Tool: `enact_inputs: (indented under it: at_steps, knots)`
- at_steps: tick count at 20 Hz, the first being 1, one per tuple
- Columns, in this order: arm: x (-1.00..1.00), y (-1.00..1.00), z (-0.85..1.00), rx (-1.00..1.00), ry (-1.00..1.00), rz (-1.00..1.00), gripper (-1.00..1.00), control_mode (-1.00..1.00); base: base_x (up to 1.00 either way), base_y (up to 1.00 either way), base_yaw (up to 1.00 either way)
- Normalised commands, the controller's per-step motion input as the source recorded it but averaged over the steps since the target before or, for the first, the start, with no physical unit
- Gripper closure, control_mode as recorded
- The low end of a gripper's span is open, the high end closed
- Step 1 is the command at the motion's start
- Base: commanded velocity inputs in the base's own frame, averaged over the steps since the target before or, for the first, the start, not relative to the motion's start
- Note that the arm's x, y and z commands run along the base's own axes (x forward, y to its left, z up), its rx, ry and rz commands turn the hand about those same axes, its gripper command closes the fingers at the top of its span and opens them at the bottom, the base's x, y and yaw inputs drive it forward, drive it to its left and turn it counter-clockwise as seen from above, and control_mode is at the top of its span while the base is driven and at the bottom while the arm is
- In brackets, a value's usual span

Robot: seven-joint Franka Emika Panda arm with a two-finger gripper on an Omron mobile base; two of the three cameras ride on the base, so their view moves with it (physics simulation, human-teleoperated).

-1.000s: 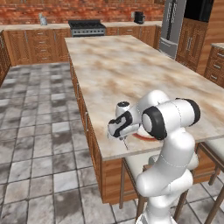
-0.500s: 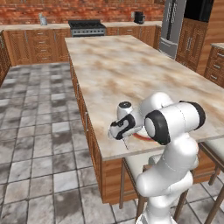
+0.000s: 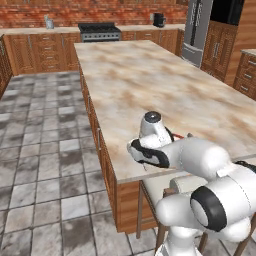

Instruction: Take the fork and place it on the left side of the plate. Then take the spoon and place it on the right side of the plate. Make sure they're directly next to the plate.

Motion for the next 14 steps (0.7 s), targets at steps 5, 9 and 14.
enact_inputs:
  at_steps: [5,9,14]
  knots:
    - [-0.64,0.0,1.0,0.0,-0.09,0.0,-1.0,-1.0,0.0,0.0,0.0]
    - [-0.67,0.0,0.87,0.0,-0.03,0.0,-1.0,-1.0,0.0,0.0,0.0]
    - [-0.64,0.0,0.8,0.02,0.0,0.0,-1.0,-1.0,0.0,0.0,0.0]
